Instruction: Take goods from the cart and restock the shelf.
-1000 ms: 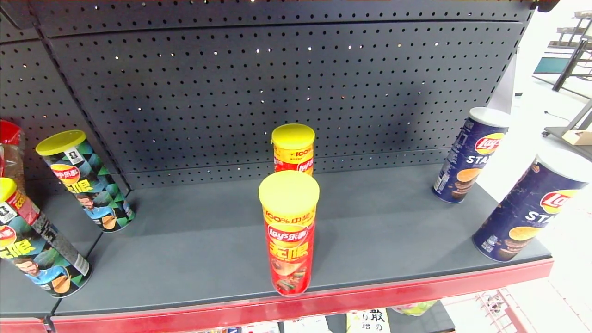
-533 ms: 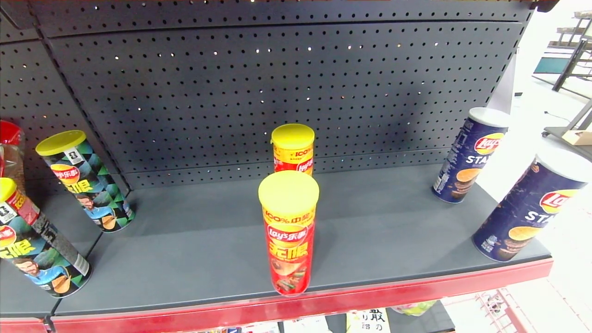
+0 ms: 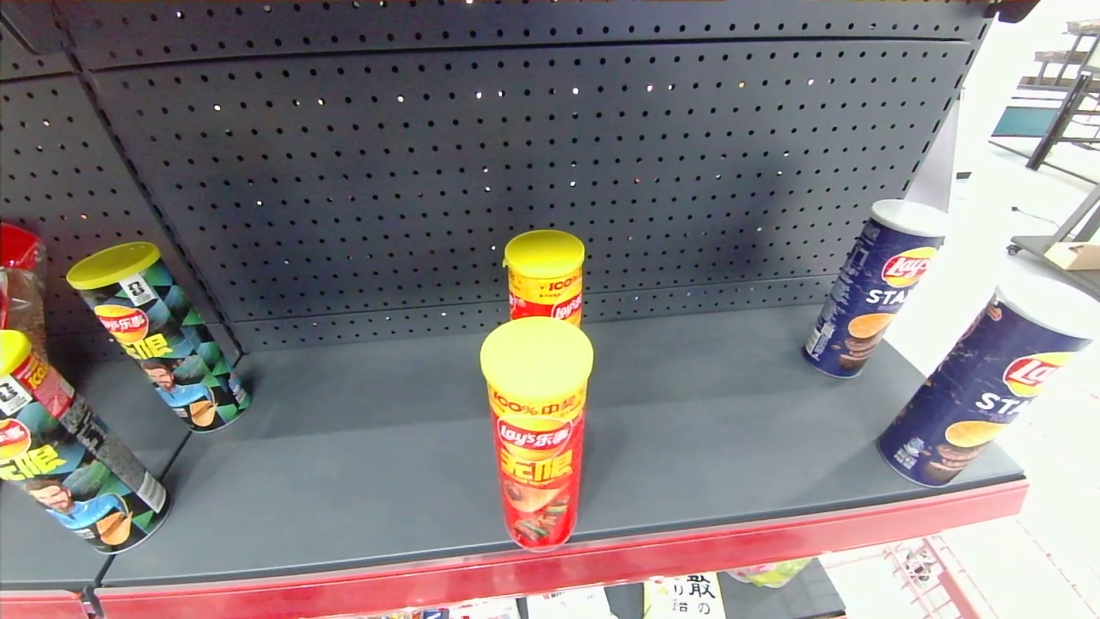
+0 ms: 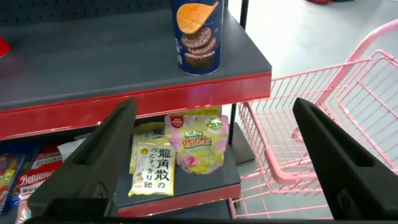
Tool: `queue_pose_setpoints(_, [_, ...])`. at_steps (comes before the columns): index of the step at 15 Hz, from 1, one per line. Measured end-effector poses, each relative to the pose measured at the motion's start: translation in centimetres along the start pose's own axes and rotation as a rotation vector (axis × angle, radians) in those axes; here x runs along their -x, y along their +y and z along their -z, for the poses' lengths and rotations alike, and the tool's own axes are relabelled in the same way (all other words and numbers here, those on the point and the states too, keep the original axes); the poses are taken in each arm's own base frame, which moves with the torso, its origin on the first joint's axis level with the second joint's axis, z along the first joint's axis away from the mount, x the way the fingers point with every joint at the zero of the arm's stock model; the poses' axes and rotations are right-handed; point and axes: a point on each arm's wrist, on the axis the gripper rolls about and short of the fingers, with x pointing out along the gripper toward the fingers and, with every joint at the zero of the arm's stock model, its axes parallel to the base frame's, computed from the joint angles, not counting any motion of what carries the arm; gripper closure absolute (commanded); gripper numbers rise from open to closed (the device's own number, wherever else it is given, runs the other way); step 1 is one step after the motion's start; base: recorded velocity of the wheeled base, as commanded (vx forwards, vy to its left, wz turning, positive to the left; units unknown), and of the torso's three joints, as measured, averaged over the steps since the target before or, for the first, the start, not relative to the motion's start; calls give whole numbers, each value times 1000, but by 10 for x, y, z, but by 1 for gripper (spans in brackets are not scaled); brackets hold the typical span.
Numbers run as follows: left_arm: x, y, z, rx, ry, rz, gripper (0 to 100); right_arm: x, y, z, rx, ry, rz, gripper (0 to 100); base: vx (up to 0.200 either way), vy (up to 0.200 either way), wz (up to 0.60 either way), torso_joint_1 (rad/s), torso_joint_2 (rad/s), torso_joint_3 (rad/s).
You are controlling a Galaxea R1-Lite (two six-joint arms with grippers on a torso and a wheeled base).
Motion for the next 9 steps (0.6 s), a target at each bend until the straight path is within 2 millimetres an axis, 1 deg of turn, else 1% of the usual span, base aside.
queue_pose_setpoints(2, [0, -3, 4, -13, 25, 120, 0, 0, 1, 2, 10, -2, -42, 0, 0, 0, 0, 0, 0, 0])
queue_pose_setpoints(5, [-1, -3, 5, -21, 29, 122, 0, -2, 2, 6, 36, -4, -81, 0, 0, 0, 0, 0, 0, 0])
queue_pose_setpoints(9, [-1, -3, 5, -29, 30, 123, 0, -2, 2, 7, 33, -2, -77, 0, 0, 0, 0, 0, 0, 0])
